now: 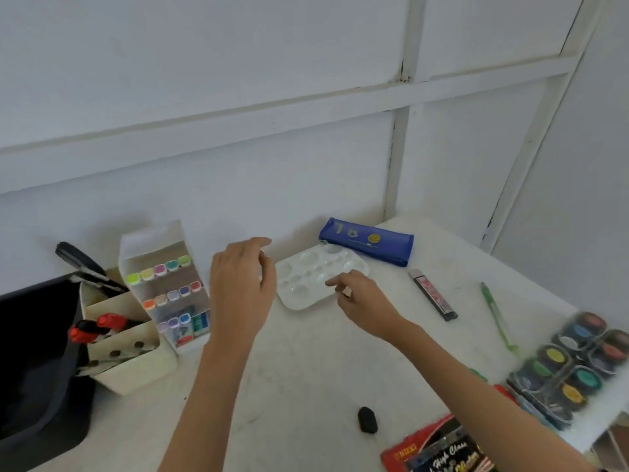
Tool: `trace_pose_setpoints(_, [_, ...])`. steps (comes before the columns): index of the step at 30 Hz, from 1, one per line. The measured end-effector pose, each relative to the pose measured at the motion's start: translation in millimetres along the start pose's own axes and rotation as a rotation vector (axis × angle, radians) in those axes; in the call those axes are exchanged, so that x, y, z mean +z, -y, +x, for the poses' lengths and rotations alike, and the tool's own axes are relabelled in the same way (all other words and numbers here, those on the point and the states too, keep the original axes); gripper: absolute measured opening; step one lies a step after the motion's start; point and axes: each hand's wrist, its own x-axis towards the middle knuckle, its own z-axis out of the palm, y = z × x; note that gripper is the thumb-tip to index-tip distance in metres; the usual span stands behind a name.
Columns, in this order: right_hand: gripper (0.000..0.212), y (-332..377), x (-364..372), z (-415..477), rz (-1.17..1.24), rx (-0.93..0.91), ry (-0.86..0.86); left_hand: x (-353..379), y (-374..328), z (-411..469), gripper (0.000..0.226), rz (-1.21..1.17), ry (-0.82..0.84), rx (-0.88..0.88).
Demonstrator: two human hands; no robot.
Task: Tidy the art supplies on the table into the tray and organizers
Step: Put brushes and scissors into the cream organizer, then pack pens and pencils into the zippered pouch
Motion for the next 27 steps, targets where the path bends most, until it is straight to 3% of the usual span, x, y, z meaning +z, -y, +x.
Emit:
trace_pose_setpoints(6, [0.023, -68, -40, 20, -0.039, 0.078, -0.136, 83, -44, -15, 0.024, -0.114, 0.212, -0.04])
trace_pose_setpoints(11, [0.024, -109, -60, 47, -0.25, 0.102, -0.225, 121, -58, -17, 0.026, -0.123, 0.323, -0.167])
trace_pose_setpoints(16, [0.039, -132, -64, 71, -0.514, 0.113, -0.07, 145, -64, -20, 0.028, -0.179, 0.346, -0.296])
trace_pose_setpoints(19, [0.031, -143, -66, 75, -0.44, 0.118, -0.056, 163, -71, -21, 0.027, -0.229, 0.359, -0.368])
trace_pose_setpoints(27, [0.009, -138, -79, 59, -0.062, 0.043, -0.382, 195, -115, -2, 0.019, -0.493, 0.321, -0.477])
